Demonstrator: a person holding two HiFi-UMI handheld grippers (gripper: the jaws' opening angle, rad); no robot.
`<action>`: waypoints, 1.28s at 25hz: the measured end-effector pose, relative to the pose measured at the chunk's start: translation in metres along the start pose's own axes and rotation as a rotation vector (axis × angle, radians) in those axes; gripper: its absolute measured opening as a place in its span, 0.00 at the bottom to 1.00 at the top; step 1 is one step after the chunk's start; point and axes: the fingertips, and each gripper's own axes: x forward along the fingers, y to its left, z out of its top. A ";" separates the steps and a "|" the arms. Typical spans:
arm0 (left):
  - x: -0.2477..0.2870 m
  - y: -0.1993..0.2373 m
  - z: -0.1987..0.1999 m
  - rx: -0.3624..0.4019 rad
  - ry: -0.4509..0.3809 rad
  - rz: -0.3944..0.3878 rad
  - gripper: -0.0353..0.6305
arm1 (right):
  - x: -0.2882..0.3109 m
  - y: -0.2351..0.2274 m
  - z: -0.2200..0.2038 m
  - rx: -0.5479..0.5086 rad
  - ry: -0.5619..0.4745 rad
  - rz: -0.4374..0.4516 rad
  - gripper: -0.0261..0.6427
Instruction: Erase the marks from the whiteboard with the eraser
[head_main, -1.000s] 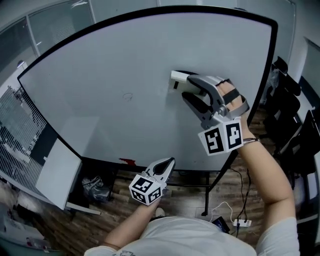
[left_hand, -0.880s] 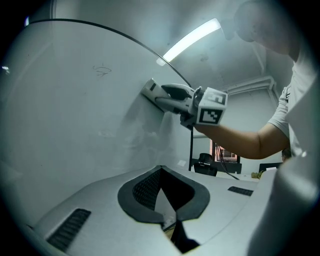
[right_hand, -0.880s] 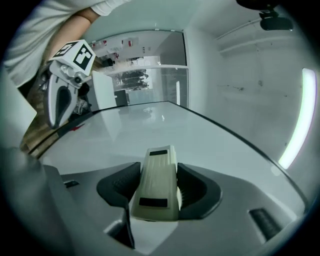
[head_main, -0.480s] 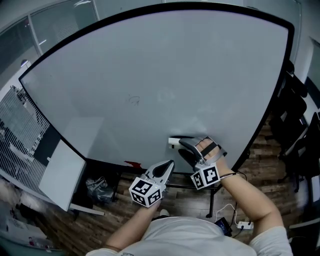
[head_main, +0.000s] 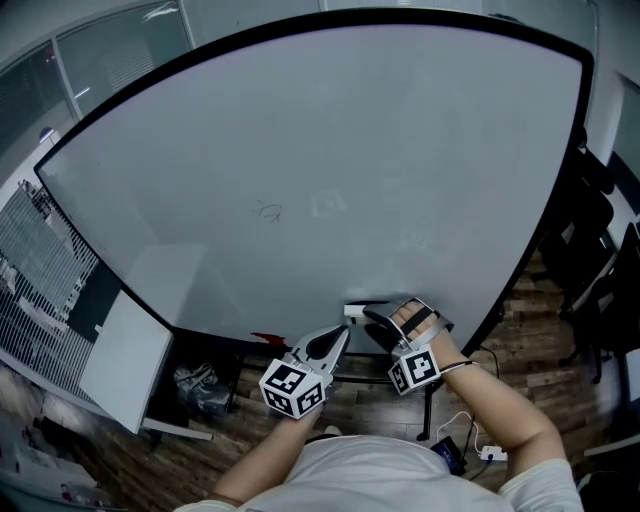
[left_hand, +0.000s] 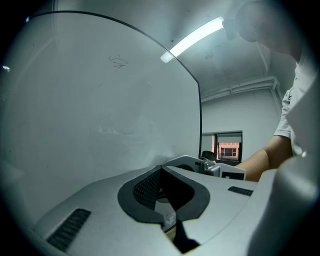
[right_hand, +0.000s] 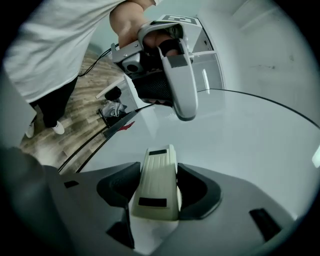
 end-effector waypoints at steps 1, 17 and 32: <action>0.000 -0.001 0.001 0.002 -0.002 -0.002 0.06 | -0.004 -0.008 0.002 -0.010 -0.002 -0.009 0.39; 0.007 -0.023 0.004 0.011 0.004 -0.054 0.06 | -0.101 -0.236 0.017 -0.172 0.025 -0.339 0.39; 0.009 -0.052 0.011 0.013 -0.029 -0.085 0.06 | -0.141 -0.303 0.019 -0.202 0.123 -0.420 0.39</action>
